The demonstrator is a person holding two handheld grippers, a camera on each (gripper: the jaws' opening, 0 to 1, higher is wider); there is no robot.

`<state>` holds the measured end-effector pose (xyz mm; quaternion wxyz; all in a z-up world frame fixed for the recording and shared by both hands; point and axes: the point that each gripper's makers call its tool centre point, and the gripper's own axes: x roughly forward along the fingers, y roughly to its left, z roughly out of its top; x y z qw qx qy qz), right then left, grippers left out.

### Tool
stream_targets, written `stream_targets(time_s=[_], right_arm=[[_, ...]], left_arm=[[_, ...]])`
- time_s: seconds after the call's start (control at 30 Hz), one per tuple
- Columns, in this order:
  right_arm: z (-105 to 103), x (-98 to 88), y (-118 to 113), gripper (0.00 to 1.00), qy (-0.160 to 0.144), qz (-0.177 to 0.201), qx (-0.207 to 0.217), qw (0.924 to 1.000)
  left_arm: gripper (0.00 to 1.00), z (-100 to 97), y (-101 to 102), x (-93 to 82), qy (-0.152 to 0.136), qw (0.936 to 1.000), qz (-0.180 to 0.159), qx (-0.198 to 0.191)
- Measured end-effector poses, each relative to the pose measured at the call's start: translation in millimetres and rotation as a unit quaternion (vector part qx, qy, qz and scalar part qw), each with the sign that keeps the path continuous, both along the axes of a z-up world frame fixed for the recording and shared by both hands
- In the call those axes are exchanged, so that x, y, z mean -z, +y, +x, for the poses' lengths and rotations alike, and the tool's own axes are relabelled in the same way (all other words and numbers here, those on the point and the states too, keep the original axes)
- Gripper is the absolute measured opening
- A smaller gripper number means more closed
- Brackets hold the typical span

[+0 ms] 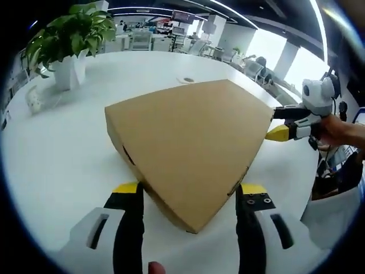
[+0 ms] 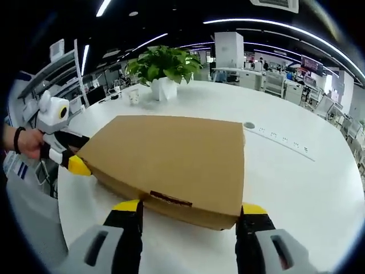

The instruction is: Operate the shoe box by opening the lid, removing the specified soft item, and placing it in the target area until the item is outside and the box remains undamaged.

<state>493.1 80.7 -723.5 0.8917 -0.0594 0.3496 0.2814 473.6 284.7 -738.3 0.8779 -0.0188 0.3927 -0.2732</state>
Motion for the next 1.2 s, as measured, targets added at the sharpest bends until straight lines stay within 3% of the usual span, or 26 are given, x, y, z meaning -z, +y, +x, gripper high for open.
stream_targets(time_s=[0.4, 0.93, 1.2], right_arm=[[-10, 1.7, 31, 0.61, 0.002, 0.005, 0.001, 1.0000], [-42, 3.3, 88, 0.61, 0.010, 0.019, 0.004, 0.9998], [-60, 4.2, 109, 0.61, 0.017, 0.018, 0.009, 0.9997]], left_arm=[[0.62, -19.4, 39, 0.2, 0.002, 0.9995, 0.020, 0.024], [0.60, -52.3, 97, -0.7, 0.009, 0.9988, 0.035, 0.035], [0.59, -69.2, 114, -3.4, 0.009, 0.9981, 0.040, 0.046]])
